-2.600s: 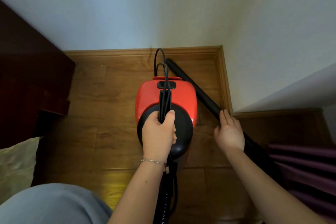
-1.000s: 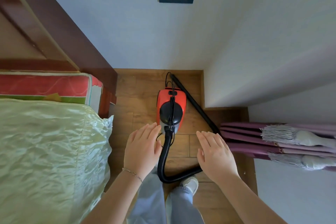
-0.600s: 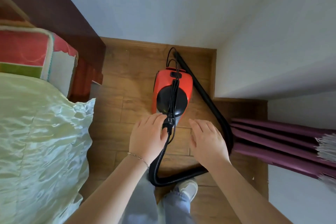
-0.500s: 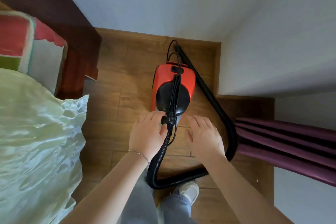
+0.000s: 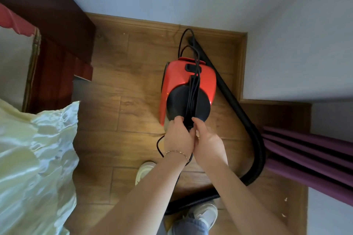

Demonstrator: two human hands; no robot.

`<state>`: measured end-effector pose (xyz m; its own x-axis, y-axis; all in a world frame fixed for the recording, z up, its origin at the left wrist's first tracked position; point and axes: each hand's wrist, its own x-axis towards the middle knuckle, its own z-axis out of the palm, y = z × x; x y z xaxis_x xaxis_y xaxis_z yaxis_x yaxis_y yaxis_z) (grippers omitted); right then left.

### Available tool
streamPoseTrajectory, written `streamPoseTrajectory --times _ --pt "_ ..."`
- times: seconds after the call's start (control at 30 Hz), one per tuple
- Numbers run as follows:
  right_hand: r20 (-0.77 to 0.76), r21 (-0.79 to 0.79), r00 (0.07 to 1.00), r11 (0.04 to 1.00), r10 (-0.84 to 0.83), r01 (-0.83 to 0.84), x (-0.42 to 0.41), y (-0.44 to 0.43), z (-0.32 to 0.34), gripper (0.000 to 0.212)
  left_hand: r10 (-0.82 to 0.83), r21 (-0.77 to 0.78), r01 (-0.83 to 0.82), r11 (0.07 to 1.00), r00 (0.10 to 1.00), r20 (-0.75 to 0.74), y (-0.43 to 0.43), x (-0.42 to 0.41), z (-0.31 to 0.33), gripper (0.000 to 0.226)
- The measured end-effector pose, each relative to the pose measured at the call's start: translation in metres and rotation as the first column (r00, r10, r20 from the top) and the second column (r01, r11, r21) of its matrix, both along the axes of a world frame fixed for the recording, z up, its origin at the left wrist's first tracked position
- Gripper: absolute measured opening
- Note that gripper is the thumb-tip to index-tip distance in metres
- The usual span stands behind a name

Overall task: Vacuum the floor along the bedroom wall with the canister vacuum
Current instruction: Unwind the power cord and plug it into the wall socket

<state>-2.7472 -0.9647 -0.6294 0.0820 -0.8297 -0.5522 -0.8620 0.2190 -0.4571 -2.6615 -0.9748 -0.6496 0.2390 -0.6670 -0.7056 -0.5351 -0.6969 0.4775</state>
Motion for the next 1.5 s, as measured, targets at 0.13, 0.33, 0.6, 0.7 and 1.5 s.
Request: streamPoseTrajectory --times 0.13,0.33,0.6,0.7,1.5 --pt "0.056 0.049 0.995 0.996 -0.08 0.077 0.001 0.003 0.006 0.046 0.007 0.13 -0.01 0.991 1.0 0.02 -0.004 0.004 -0.002 0.025" --pt "0.088 0.085 0.99 0.991 -0.109 0.102 -0.001 0.0 0.017 0.048 0.072 0.171 -0.043 0.984 0.983 -0.167 0.005 0.006 0.006 0.029" --pt "0.223 0.161 0.924 0.947 -0.311 0.279 -0.003 -0.007 0.034 0.04 0.291 0.103 -0.274 0.956 0.853 -0.433 0.014 0.013 0.041 0.009" --pt "0.278 0.172 0.893 0.933 -0.355 0.317 -0.001 -0.012 0.046 0.041 0.332 0.051 -0.358 0.933 0.795 -0.507 0.02 0.019 0.06 0.015" --pt "0.256 0.021 0.967 1.0 -0.001 -0.005 0.018 -0.054 0.124 0.045 0.091 -0.037 -0.109 0.993 0.936 -0.34 -0.008 0.042 0.137 0.015"
